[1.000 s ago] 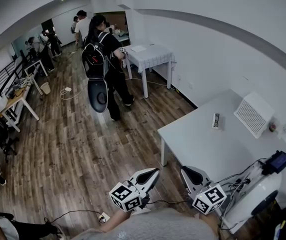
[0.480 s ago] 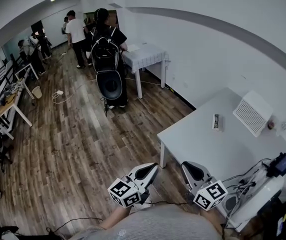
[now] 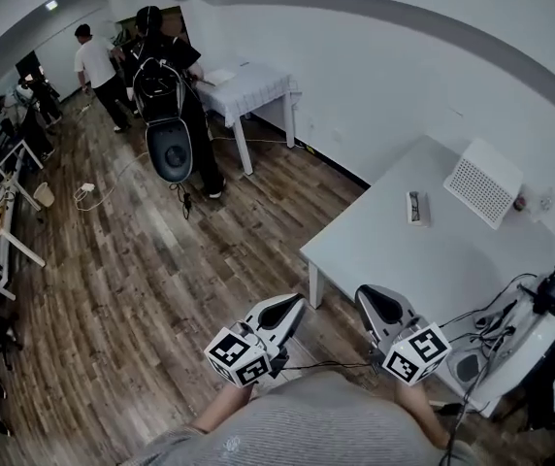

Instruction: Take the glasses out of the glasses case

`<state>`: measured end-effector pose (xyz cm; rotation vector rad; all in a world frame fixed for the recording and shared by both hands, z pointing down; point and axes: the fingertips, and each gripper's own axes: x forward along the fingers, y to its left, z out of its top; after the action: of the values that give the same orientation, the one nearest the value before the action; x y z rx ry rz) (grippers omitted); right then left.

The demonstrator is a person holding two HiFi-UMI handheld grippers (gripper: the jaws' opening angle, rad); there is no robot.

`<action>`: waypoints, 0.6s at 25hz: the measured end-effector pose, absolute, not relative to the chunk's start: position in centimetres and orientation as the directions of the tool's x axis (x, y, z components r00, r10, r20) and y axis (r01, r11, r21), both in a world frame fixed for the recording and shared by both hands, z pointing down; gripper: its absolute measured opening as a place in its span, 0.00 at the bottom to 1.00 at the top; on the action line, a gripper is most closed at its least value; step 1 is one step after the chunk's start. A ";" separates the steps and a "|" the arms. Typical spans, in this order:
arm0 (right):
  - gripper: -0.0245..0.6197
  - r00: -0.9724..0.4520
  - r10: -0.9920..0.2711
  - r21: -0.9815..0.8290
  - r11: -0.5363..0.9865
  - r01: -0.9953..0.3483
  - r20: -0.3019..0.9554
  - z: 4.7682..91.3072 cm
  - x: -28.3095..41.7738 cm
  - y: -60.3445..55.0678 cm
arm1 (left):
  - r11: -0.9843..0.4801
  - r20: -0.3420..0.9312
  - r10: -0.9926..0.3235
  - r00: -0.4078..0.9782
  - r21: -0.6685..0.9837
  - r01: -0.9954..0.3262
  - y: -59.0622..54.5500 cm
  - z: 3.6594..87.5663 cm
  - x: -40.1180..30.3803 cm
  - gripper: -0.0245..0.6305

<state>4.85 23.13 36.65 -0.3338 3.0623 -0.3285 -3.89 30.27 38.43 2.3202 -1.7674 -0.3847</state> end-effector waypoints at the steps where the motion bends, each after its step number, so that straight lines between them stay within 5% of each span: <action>1: 0.07 -0.972 -0.234 -0.216 0.950 -0.224 -0.023 36.7 4.6 22.9 | -0.277 -0.079 -0.961 0.266 0.313 -0.908 30.1 38.6 -4.2 0.06; 15: 0.06 -0.950 -0.314 -0.231 0.925 -0.303 -0.011 38.2 0.2 13.4 | -0.389 -0.064 -0.919 0.389 0.299 -0.871 20.1 39.2 -7.4 0.06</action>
<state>0.20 13.37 38.20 -0.4861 3.0350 -0.3533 -7.38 20.13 39.18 2.4302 -1.5935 -0.3231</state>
